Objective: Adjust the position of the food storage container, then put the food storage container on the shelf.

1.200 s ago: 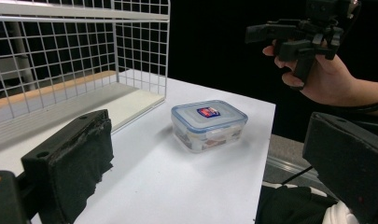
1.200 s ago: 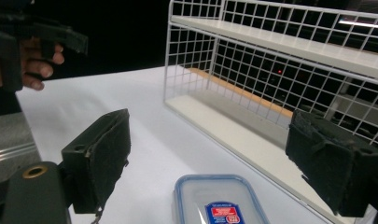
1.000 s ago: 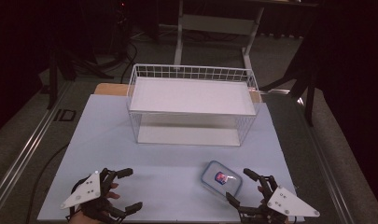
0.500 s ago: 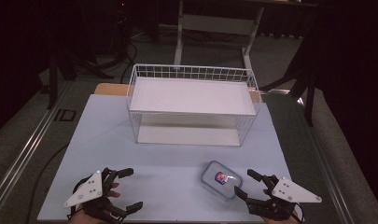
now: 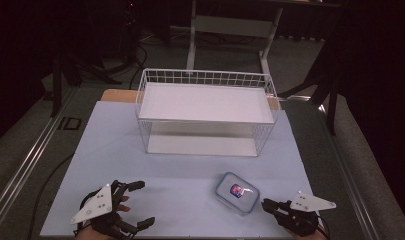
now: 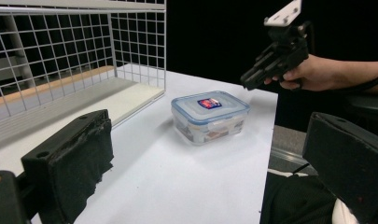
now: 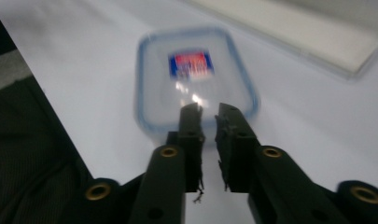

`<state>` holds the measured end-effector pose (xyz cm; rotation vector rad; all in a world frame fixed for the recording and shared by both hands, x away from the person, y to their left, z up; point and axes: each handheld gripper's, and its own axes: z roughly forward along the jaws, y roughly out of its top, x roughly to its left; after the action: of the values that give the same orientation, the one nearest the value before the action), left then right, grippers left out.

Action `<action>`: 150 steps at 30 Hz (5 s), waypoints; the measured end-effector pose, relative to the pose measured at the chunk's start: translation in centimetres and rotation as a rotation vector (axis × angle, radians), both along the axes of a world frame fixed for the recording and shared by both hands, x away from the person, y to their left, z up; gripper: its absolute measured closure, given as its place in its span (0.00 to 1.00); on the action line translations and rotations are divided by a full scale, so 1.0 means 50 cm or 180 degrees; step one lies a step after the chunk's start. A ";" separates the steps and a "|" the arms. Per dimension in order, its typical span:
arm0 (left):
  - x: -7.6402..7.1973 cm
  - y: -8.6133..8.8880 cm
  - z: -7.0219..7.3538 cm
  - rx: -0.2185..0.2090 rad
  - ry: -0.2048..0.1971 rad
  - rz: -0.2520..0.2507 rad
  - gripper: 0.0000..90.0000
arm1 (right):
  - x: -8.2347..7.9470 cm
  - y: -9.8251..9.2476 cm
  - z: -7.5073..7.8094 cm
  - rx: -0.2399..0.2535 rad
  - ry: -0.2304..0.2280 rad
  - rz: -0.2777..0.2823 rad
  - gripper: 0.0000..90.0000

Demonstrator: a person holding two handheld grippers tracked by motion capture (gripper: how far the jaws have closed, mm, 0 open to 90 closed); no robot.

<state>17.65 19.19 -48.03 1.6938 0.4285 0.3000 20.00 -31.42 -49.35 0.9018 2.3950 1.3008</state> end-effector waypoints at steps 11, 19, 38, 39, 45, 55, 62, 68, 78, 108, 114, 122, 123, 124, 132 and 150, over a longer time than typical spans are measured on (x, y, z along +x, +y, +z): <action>0.000 -0.003 0.000 0.0028 -0.0012 -0.0011 0.03 | 0.027 0.002 -0.048 -0.0390 0.0198 0.0036 1.00; 0.001 -0.004 -0.001 0.0013 -0.0008 -0.0023 0.03 | 0.053 0.015 -0.068 -0.0413 0.0361 -0.0001 1.00; 0.002 -0.009 -0.004 0.0014 0.0006 -0.0048 0.03 | 0.156 0.113 -0.073 -0.0578 0.0305 0.0073 1.00; 0.002 -0.008 -0.004 0.0007 0.0008 -0.0048 0.03 | 0.162 0.122 -0.073 -0.0581 0.0303 0.0078 1.00; 0.000 -0.008 -0.004 0.0013 0.0009 -0.0048 0.03 | 0.201 0.164 -0.072 -0.0512 0.0334 0.0145 1.00; 0.001 -0.008 -0.006 0.0032 0.0022 -0.0040 0.03 | 0.190 0.158 -0.063 -0.0570 0.0229 0.0058 1.00; 0.000 -0.012 -0.006 0.0040 0.0013 -0.0048 0.03 | 0.165 0.158 -0.067 -0.0540 0.0334 0.0098 1.00; 0.000 -0.011 -0.007 0.0035 0.0029 -0.0052 0.03 | 0.178 0.194 -0.066 -0.0573 0.0301 0.0168 1.00; -0.001 -0.009 -0.009 0.0053 0.0052 -0.0033 0.03 | 0.201 0.258 -0.066 -0.0600 0.0284 0.0331 1.00; 0.004 -0.007 -0.015 0.0028 0.0149 0.0032 0.03 | 0.175 0.266 -0.028 -0.0426 0.0030 0.0231 0.88; 0.008 -0.009 -0.020 0.0004 0.0245 0.0074 0.03 | 0.140 0.252 0.005 -0.0143 -0.0138 0.0143 0.36; 0.018 -0.009 -0.019 0.0012 0.0292 0.0183 0.03 | 0.116 0.255 0.028 0.0047 -0.0284 0.0026 0.14; 0.019 -0.010 -0.017 0.0069 0.0302 0.0217 0.03 | 0.109 0.257 0.037 0.0006 -0.0444 -0.0083 0.15; 0.020 -0.011 -0.015 0.0106 0.0293 0.0236 0.03 | 0.105 0.258 0.042 -0.0013 -0.0559 -0.0163 0.15; 0.048 -0.015 0.023 0.0230 0.0449 0.0366 0.03 | 0.078 0.271 0.096 -0.0037 -0.1173 -0.0195 0.16; 0.156 -0.073 0.066 0.0285 0.1243 0.0412 0.03 | 0.145 0.301 0.098 0.0205 -0.0010 -0.0040 0.15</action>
<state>25.45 15.57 -44.73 1.8188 0.8256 0.0799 27.27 -16.36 -44.44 0.9301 2.3535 1.3807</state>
